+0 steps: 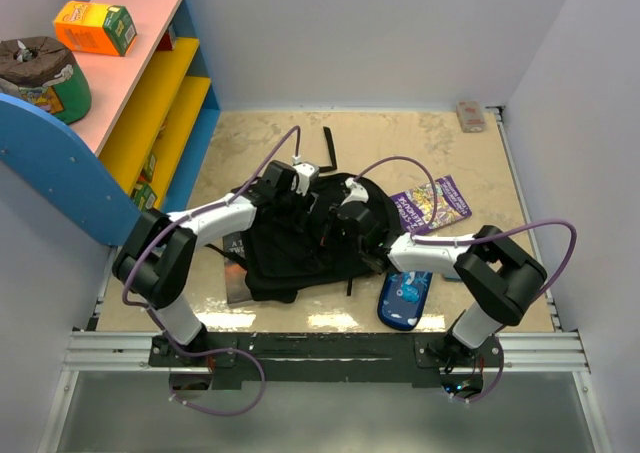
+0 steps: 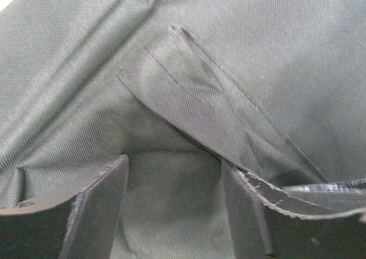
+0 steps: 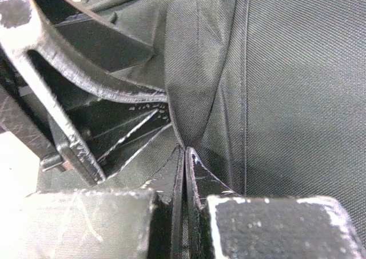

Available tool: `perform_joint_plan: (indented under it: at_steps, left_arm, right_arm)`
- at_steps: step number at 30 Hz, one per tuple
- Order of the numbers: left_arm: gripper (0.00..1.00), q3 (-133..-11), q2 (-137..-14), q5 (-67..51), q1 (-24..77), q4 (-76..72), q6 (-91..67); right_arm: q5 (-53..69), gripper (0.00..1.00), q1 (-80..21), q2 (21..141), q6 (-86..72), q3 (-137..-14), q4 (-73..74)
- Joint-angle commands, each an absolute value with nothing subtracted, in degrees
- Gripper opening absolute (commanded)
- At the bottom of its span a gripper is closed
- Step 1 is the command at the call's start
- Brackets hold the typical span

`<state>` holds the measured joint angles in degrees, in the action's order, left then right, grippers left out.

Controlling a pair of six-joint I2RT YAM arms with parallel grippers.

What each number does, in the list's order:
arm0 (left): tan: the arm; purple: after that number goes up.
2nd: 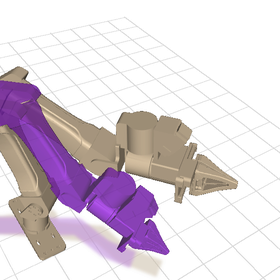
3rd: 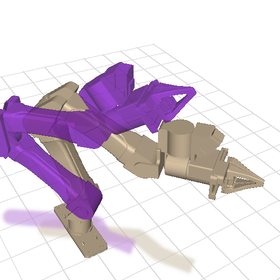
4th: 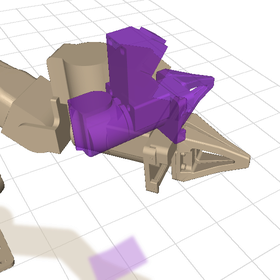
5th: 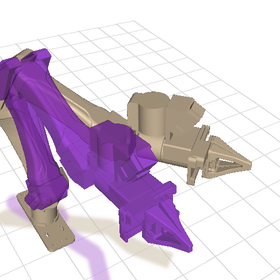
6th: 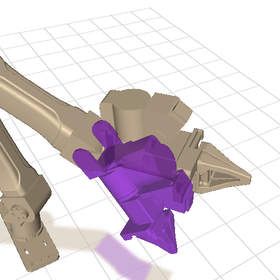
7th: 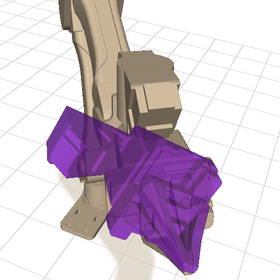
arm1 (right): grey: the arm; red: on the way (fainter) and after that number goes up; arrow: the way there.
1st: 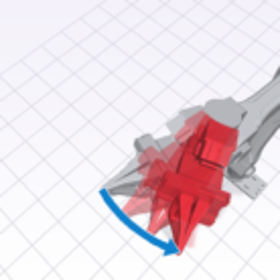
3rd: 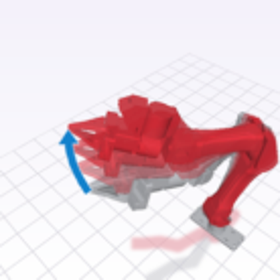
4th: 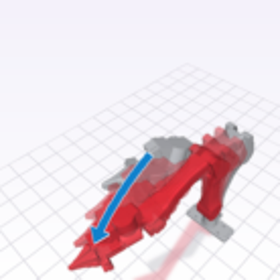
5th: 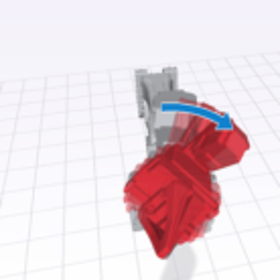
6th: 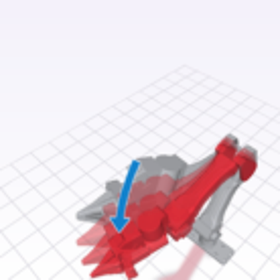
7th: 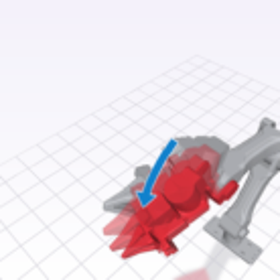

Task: Pack the student bag
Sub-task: Adjust the student bag at the center of the board.

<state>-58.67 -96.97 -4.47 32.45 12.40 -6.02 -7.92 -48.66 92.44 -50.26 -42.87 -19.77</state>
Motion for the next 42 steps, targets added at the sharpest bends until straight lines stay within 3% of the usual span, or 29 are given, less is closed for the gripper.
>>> perform_joint_plan:
  at_steps: [1, 2, 5, 6, 9, 19, 26, 27, 29, 32, 37, 39, 40, 42]
  left_arm:
    - [0.67, -58.62, -101.77, -8.09, 32.96, 7.22, -8.27]
    - [0.65, -58.80, -102.56, -7.48, 32.96, 7.03, -8.00]
    - [0.45, -59.50, -103.88, -6.16, 33.05, 7.21, -6.51]
    - [0.30, -59.41, -103.80, -5.46, 33.05, 7.21, -5.89]
    - [0.00, -60.81, -102.66, -3.78, 32.78, 8.87, -2.65]
    - [0.00, -62.40, -89.83, -9.84, 31.38, 18.36, 3.96]
    - [0.00, -58.28, -85.34, -13.46, 31.38, 17.41, 1.77]
    - [0.01, -57.84, -85.95, -13.19, 31.38, 16.79, 0.89]
    - [0.21, -57.83, -89.27, -11.44, 31.99, 16.61, -2.36]
    - [0.39, -59.41, -94.02, -6.88, 32.08, 16.79, -5.44]
    - [0.56, -61.96, -97.99, -5.01, 32.08, 14.16, -10.27]
    - [0.58, -62.58, -99.22, -4.31, 32.08, 13.28, -11.51]
    - [0.69, -62.40, -99.49, -4.22, 32.08, 11.88, -12.73]
    - [0.71, -62.05, -100.19, -5.00, 32.17, 10.99, -14.14]
  right_arm:
    - [-4.57, 0.00, -48.96, 91.14, -51.24, -42.54, -21.53]
    - [-4.66, 0.00, -48.96, 91.06, -51.07, -42.71, -21.27]
    - [-4.83, 0.00, -48.96, 90.35, -50.98, -42.89, -20.31]
    - [-5.18, 0.00, -48.96, 89.74, -50.89, -42.98, -19.87]
    - [-7.03, 0.00, -48.69, 88.95, -50.45, -43.33, -18.11]
    - [-10.37, 0.00, -46.14, 90.09, -49.84, -44.12, -15.12]
    - [-11.16, 0.00, -44.91, 90.70, -49.66, -44.30, -15.03]
    - [-11.16, 0.00, -45.00, 90.70, -49.83, -44.21, -15.03]
    - [-11.16, 0.00, -44.91, 90.53, -50.45, -44.03, -15.29]
    - [-11.08, 0.00, -45.00, 89.91, -51.41, -43.33, -15.82]
    - [-9.84, 0.00, -45.00, 89.39, -52.38, -41.93, -17.75]
    - [-8.79, 0.00, -45.09, 89.21, -52.91, -41.05, -18.80]
    - [-8.53, 0.00, -45.09, 89.21, -53.00, -40.61, -19.33]
    - [-7.30, 0.00, -45.09, 89.21, -53.09, -39.29, -21.09]
